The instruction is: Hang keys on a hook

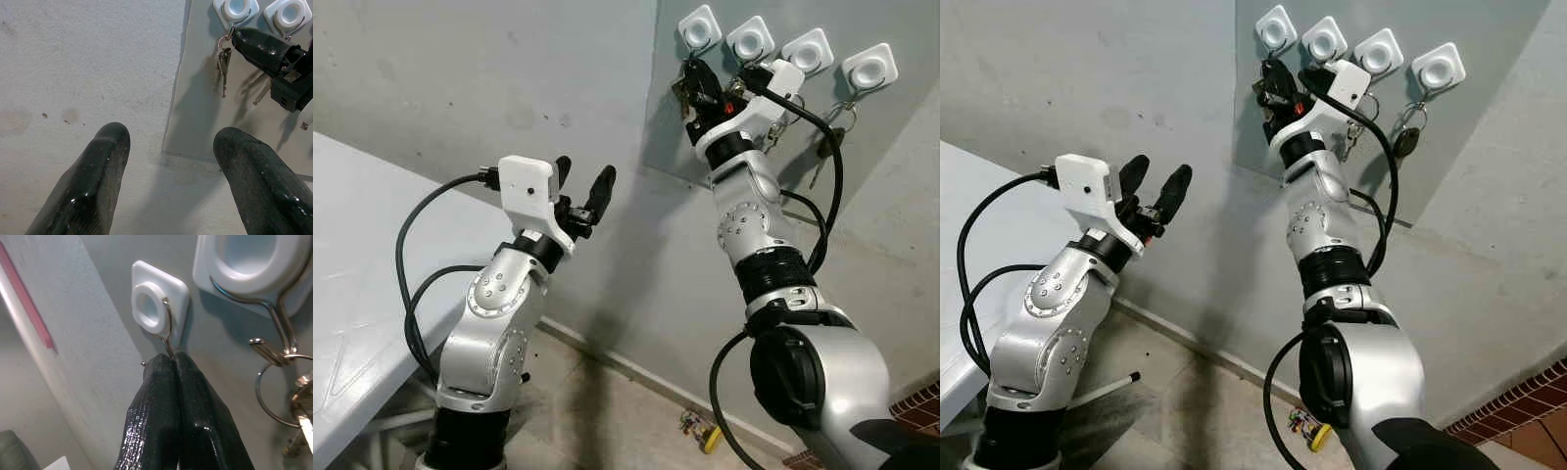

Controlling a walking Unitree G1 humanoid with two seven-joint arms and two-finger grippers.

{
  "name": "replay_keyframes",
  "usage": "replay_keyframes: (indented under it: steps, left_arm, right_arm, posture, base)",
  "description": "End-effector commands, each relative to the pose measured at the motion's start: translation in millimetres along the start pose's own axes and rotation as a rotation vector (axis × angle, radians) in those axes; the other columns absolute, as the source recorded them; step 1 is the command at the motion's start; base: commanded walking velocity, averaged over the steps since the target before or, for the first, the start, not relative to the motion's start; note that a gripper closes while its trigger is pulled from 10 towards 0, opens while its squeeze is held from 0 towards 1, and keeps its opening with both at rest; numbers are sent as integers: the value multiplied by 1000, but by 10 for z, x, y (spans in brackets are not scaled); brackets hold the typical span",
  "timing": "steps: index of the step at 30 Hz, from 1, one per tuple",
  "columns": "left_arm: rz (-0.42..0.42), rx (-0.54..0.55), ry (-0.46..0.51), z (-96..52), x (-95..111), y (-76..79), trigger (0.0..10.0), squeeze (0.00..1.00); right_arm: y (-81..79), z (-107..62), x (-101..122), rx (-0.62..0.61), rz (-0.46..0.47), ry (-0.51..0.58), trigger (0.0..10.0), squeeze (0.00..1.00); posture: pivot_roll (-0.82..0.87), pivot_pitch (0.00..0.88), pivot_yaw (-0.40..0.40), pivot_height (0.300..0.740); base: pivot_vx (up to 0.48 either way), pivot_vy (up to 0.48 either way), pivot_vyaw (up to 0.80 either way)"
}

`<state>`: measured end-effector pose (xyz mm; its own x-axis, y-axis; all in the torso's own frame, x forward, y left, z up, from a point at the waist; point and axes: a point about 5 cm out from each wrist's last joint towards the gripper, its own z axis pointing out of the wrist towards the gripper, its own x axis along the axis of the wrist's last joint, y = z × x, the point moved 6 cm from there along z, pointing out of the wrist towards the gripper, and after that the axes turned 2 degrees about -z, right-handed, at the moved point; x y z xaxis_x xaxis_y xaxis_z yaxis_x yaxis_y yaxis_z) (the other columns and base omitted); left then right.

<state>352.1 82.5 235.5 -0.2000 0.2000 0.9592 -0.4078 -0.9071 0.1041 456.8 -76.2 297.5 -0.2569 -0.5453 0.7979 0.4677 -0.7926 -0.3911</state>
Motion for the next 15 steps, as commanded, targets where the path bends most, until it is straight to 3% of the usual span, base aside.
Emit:
replay_keyframes:
  steps: [1, 8, 9, 15]
  left_arm:
    - [13, -3, 11, 9, 58, 6, 10000, 0]
    - [13, 3, 11, 6, 50, 7, 10000, 0]
    - [16, 7, 12, 6, 51, 4, 10000, 0]
    - [19, 11, 12, 0, 48, -2, 10000, 0]
  right_arm:
    - [-22, 37, -19, 0, -15, -28, 10000, 0]
    - [7, 20, -73, -18, 10, -45, 10000, 0]
    - [0, 11, -73, -13, 14, -36, 10000, 1000]
    - [0, -25, -112, -6, -4, -38, 10000, 1000]
  posture:
    - [-80, 57, -32, 740]
    - [-81, 54, -33, 740]
    - [-80, 53, -34, 740]
    - [-77, 51, -34, 740]
  base:
    - [0, 0, 0]
    - [0, 0, 0]
    - [0, 0, 0]
    - [0, 0, 0]
